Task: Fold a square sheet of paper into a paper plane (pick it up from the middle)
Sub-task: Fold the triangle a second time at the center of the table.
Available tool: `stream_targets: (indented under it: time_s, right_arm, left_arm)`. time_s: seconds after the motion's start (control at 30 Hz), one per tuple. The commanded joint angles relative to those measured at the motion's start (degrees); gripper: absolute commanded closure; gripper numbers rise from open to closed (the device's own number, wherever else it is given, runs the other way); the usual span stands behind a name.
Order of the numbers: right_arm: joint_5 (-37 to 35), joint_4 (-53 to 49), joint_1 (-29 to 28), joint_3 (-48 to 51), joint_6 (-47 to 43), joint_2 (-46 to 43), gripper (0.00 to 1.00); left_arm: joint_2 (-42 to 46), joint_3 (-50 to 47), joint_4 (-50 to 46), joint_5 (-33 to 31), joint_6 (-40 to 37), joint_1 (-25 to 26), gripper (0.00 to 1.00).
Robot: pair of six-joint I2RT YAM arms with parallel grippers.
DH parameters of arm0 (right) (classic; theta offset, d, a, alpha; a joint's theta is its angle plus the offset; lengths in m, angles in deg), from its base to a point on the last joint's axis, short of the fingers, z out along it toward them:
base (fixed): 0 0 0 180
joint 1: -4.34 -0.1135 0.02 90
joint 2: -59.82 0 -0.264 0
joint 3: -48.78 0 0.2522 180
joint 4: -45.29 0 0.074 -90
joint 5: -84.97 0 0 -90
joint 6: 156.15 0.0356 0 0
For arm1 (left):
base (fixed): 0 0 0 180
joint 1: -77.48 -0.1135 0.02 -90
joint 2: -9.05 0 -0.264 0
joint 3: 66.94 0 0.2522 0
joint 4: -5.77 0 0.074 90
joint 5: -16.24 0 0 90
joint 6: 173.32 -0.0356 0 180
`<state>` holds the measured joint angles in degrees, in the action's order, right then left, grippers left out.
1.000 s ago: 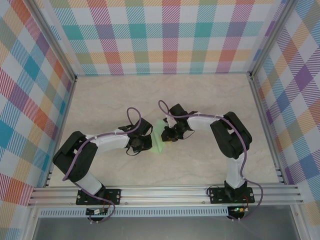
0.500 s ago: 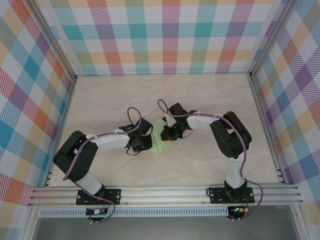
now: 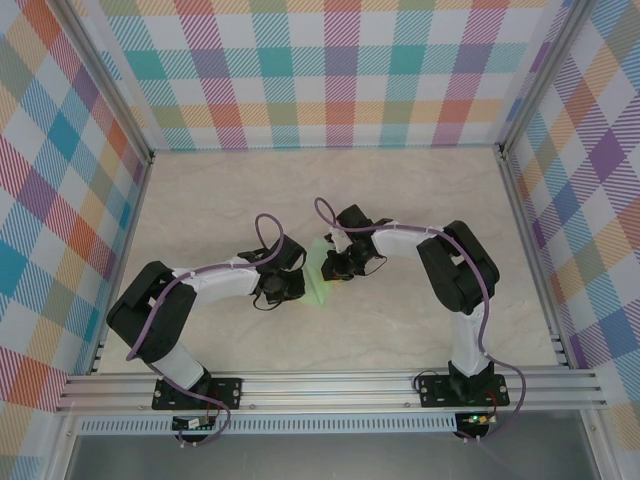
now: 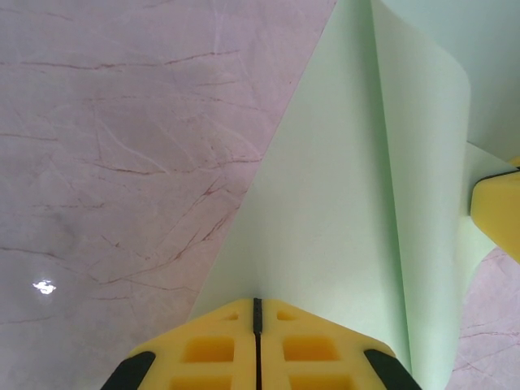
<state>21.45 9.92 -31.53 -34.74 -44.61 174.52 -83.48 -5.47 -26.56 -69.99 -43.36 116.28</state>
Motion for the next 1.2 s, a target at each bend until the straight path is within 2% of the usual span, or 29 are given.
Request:
stream_targets:
  time_s: [0.0,0.53,0.8,0.97,1.17]
  right_arm:
    - [-2.28,-1.61,-0.24,0.23,-1.13,0.99,0.87]
    - [-2.27,-2.09,-0.25,-0.10,-1.28,0.44,0.91]
    - [-3.71,-2.02,-0.30,1.53,-1.15,0.36,0.93]
    - [-3.74,-2.12,-0.32,1.72,-1.34,0.53,0.93]
    - [-3.89,-1.75,-0.25,1.97,-1.04,0.71,0.95]
  left_arm:
    - [-0.97,1.32,-2.15,0.45,-0.89,-0.31,0.93]
    - [-1.17,0.99,-2.21,0.43,-0.85,-0.31,0.93]
    - [2.28,3.82,-2.83,1.66,-0.22,-0.62,0.89]
    - [3.98,5.31,0.01,5.21,1.41,-2.99,0.85]
    - [0.44,5.31,10.27,13.23,4.59,-6.53,0.84]
